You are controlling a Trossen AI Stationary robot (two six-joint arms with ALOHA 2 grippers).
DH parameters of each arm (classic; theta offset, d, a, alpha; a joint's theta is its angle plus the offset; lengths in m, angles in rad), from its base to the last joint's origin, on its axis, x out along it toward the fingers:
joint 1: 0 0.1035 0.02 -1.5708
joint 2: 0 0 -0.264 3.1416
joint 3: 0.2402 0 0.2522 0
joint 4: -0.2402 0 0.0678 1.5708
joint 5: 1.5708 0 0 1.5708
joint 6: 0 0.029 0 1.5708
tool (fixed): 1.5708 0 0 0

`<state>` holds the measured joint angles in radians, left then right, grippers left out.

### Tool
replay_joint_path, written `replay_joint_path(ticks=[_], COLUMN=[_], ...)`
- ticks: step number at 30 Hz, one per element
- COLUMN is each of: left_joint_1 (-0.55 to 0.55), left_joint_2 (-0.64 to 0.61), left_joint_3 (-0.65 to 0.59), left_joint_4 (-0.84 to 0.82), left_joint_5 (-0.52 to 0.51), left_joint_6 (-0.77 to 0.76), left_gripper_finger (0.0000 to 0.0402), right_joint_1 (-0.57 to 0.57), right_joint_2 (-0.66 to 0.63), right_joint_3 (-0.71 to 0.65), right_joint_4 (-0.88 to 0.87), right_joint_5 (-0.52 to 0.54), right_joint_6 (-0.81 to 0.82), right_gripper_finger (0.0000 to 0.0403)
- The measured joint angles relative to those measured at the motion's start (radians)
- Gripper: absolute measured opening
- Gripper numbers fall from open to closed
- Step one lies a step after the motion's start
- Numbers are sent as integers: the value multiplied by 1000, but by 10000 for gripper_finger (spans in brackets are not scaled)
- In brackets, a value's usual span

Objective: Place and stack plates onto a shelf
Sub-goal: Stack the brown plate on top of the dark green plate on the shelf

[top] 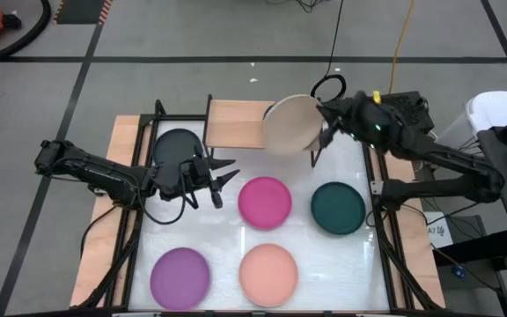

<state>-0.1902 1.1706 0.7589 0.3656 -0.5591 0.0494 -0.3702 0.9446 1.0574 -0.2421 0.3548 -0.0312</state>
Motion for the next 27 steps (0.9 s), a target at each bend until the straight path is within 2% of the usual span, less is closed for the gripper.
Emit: replay_joint_path(ticks=[6, 12, 17, 19, 27], left_joint_1=[0, 0, 0, 0, 0], left_joint_2=[0, 0, 0, 0, 0], left_joint_3=[0, 0, 0, 0, 0], left_joint_4=[-1, -34, -50, -50, -50], left_joint_5=[0, 0, 0, 0, 0], left_joint_6=[-2, -14, -19, -20, -24], left_gripper_finger=[145, 145, 145, 145, 145], right_joint_1=[-179, -306, -391, -414, -437], right_joint_2=[161, 254, 276, 279, 278], right_joint_3=[95, 100, 100, 100, 31], right_joint_4=[-112, -151, -147, -147, -151], right_joint_5=[-208, -262, -385, -412, -410], right_joint_6=[50, 50, 94, 109, 115], right_gripper_finger=[0, 0, 0, 0, 7])
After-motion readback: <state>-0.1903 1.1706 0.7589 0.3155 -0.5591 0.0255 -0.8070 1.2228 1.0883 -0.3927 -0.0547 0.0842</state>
